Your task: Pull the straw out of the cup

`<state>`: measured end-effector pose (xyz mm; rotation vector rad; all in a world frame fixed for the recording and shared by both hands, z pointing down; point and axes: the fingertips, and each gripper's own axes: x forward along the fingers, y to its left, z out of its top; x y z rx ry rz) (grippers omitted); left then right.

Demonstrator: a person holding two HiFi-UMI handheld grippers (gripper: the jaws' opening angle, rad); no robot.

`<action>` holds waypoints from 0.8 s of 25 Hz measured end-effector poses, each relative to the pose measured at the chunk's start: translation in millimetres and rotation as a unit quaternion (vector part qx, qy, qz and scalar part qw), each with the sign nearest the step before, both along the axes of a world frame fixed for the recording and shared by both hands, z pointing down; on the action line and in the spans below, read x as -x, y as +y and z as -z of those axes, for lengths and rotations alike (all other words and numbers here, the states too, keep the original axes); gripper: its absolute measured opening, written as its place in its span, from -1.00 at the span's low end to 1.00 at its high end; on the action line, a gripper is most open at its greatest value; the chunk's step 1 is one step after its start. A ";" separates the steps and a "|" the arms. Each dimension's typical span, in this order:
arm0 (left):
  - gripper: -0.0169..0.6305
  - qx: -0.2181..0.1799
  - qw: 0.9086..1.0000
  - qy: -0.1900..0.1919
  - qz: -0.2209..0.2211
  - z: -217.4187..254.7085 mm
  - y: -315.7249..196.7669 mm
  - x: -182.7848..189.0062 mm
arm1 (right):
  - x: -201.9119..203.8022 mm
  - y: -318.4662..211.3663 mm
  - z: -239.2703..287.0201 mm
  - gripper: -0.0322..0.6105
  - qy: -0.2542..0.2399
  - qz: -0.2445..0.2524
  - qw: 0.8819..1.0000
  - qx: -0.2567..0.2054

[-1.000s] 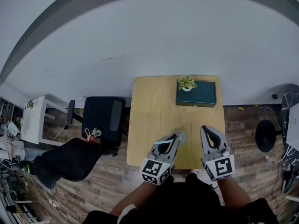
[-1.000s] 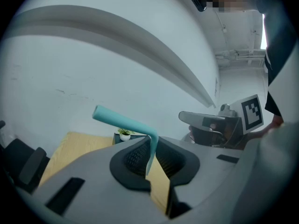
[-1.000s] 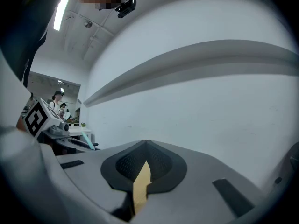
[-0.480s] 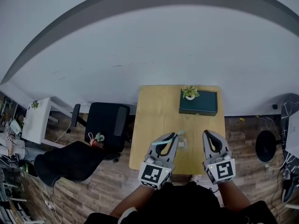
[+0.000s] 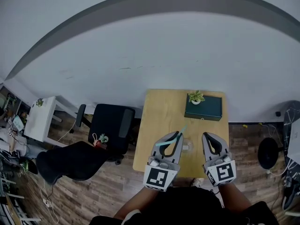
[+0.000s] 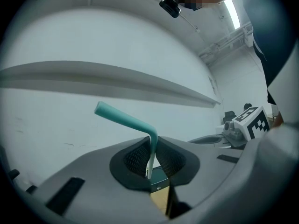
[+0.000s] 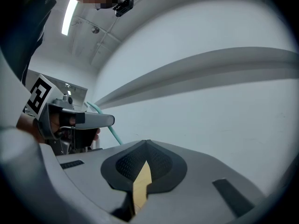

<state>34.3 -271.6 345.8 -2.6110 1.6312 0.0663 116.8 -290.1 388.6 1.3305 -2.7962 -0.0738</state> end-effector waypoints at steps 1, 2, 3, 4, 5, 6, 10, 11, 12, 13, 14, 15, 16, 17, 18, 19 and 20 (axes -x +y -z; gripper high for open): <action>-0.81 -0.001 1.000 0.002 0.002 2.0 0.6 0.7 | 0.1 0.5 0.5 -0.84 0.000 0.000 1.000 0.000; -0.81 -0.001 1.000 0.002 0.003 2.5 1.3 1.1 | 0.1 1.0 1.4 -0.84 0.001 0.000 1.000 -0.001; -0.81 -0.001 1.000 0.002 0.003 2.4 2.1 1.5 | 0.3 1.4 2.5 -0.84 0.001 0.000 1.000 -0.004; -0.81 -0.001 1.000 0.002 0.002 2.0 2.8 1.7 | 1.0 1.9 4.1 -0.84 0.002 0.000 1.000 -0.006; -0.81 -0.001 1.000 0.003 0.002 1.8 3.5 1.7 | 1.9 2.6 5.9 -0.84 0.002 0.002 1.000 -0.009; -0.81 0.000 1.000 0.006 0.002 1.8 4.0 1.5 | 3.1 3.4 7.8 -0.84 0.002 0.006 1.000 -0.012; -0.81 0.002 1.000 0.008 0.001 2.1 4.1 0.6 | 6.2 6.4 13.0 -0.85 0.011 0.017 1.000 -0.019; -0.81 0.000 1.000 0.009 0.000 2.3 4.1 0.2 | 6.4 6.8 12.9 -0.85 0.014 0.019 1.000 -0.018; -0.81 -0.001 1.000 0.009 -0.001 2.1 4.3 -0.1 | 6.5 7.2 12.2 -0.85 0.015 0.022 1.000 -0.015; -0.81 -0.002 1.000 0.010 -0.002 1.3 4.8 -0.3 | 6.5 7.6 11.0 -0.85 0.017 0.024 1.000 -0.012; -0.81 -0.001 1.000 0.010 -0.002 0.0 5.3 -0.6 | 6.2 7.8 9.8 -0.85 0.018 0.024 1.000 -0.008; -0.81 0.001 1.000 0.010 -0.003 -1.7 5.5 -1.4 | 5.4 7.8 9.0 -0.85 0.019 0.024 1.000 -0.006; -0.81 0.004 1.000 0.010 -0.004 -3.4 5.2 -2.5 | 4.1 7.3 8.4 -0.85 0.020 0.023 1.000 -0.005; -0.81 0.007 1.000 0.011 -0.005 -4.9 4.5 -3.8 | 2.7 6.5 8.1 -0.85 0.022 0.021 1.000 -0.004; -0.81 0.010 1.000 0.011 -0.006 -5.9 3.6 -5.0 | 1.4 5.5 8.0 -0.85 0.024 0.020 0.999 -0.005; -0.81 0.012 1.000 0.010 -0.006 -7.4 2.8 -5.6 | 0.4 4.6 8.1 -0.85 0.026 0.019 0.999 -0.006; -0.81 0.015 1.000 0.006 -0.006 -10.7 2.3 -5.1 | -0.3 3.8 8.3 -0.85 0.027 0.018 0.999 -0.007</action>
